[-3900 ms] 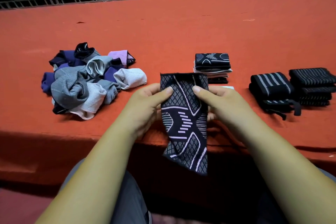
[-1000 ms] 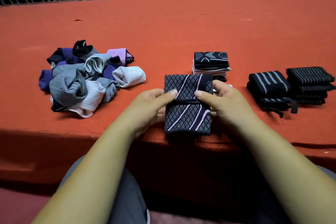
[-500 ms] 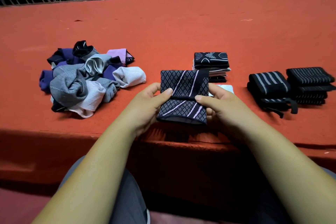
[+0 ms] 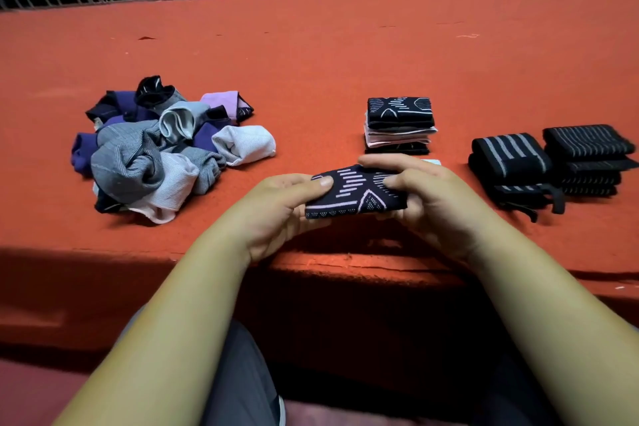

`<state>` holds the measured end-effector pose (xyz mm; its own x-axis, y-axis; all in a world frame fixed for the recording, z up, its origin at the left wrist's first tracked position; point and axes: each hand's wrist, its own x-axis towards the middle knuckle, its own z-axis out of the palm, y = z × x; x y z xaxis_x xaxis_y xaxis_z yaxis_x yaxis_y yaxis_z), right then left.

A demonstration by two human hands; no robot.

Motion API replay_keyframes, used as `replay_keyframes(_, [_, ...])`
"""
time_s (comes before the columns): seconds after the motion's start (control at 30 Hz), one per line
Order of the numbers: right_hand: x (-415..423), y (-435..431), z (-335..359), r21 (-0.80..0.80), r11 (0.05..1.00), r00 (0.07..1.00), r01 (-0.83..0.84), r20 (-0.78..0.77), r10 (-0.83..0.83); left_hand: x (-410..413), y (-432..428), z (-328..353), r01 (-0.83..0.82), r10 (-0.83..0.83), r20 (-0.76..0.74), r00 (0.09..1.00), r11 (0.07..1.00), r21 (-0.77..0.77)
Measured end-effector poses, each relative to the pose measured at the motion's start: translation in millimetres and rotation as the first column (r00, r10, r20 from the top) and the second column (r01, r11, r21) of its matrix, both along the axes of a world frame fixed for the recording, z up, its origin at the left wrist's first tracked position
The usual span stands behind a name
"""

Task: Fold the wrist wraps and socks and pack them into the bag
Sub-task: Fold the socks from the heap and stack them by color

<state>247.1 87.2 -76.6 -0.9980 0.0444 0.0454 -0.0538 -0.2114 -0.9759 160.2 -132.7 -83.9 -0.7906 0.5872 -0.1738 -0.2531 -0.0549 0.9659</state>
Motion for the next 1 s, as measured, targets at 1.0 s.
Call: replay_keyframes(1.0, [-13.8,49.1,-22.3,0.836,0.330,0.828,0.438,-0.232,-0.510,-12.0,99.7,-24.4,-0.382,0.083,-0.660,0.747,0.865,-0.324])
